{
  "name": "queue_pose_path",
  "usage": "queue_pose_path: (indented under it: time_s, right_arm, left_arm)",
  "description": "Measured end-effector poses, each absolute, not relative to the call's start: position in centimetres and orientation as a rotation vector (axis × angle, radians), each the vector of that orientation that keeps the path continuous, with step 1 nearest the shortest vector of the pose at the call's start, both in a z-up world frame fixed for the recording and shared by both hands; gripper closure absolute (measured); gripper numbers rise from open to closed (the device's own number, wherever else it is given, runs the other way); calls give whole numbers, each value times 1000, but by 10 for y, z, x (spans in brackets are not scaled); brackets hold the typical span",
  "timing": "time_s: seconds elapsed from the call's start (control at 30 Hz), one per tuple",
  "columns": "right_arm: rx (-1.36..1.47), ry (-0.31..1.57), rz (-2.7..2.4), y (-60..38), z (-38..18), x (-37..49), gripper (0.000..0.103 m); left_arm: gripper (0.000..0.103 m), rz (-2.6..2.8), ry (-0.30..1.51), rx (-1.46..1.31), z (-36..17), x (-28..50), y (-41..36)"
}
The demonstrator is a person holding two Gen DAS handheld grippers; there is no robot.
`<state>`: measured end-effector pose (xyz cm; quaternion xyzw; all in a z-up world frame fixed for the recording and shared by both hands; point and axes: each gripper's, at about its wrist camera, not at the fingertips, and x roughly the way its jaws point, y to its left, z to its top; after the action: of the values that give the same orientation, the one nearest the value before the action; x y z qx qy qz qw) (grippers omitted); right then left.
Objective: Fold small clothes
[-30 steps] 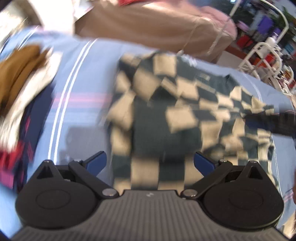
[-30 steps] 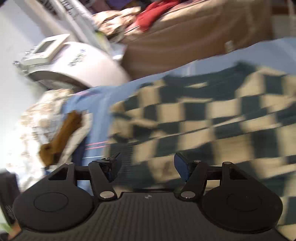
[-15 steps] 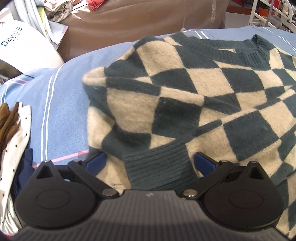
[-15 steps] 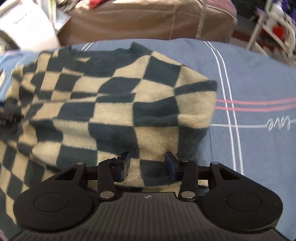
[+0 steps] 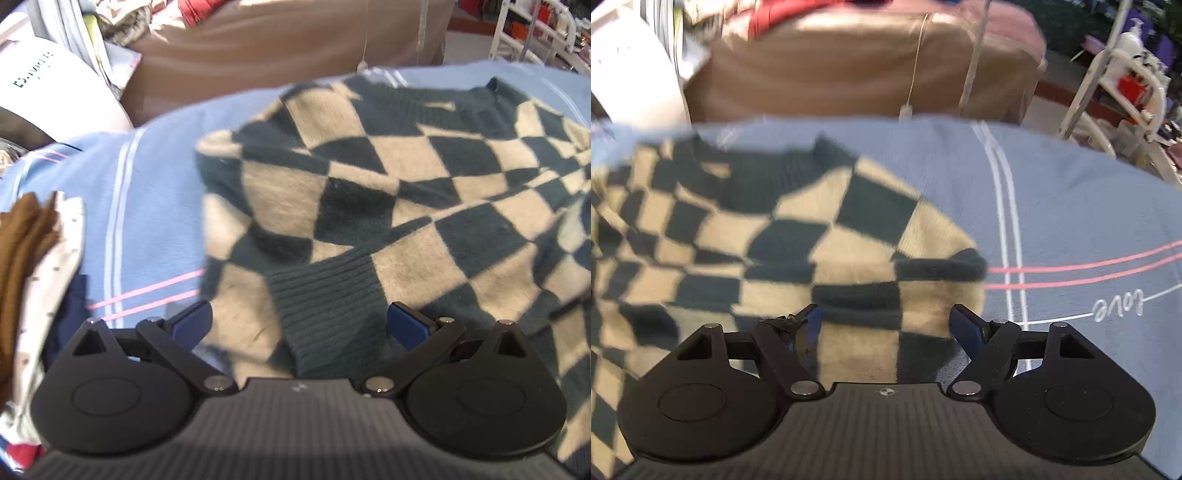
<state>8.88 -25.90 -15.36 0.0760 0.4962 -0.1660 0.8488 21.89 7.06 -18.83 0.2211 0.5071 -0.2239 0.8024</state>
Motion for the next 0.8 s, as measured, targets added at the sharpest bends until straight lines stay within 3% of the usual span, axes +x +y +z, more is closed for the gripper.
queue_pose_path:
  time_s: [0.13, 0.37, 0.53, 0.6, 0.73, 0.8]
  right_arm:
    - [252, 1033, -318, -244, -125, 25, 0]
    - [430, 1159, -392, -206, -151, -102, 0]
    - [507, 1203, -379, -196, -172, -121, 0]
    - [531, 1209, -370, -195, -180, -120, 6]
    - [537, 1207, -330, -190, -181, -118, 10]
    - [545, 1210, -308, -188, -183, -125, 18]
  left_arm:
    - [0, -515, 1075, 388, -162, 179, 119]
    - [0, -496, 1232, -21, -171, 88, 232]
    - [4, -495, 1300, 23, -187, 60, 231]
    - [10, -514, 1324, 61, -195, 57, 223]
    - [36, -541, 1356, 6, -201, 47, 218]
    - [42, -543, 1362, 9, -202, 42, 215]
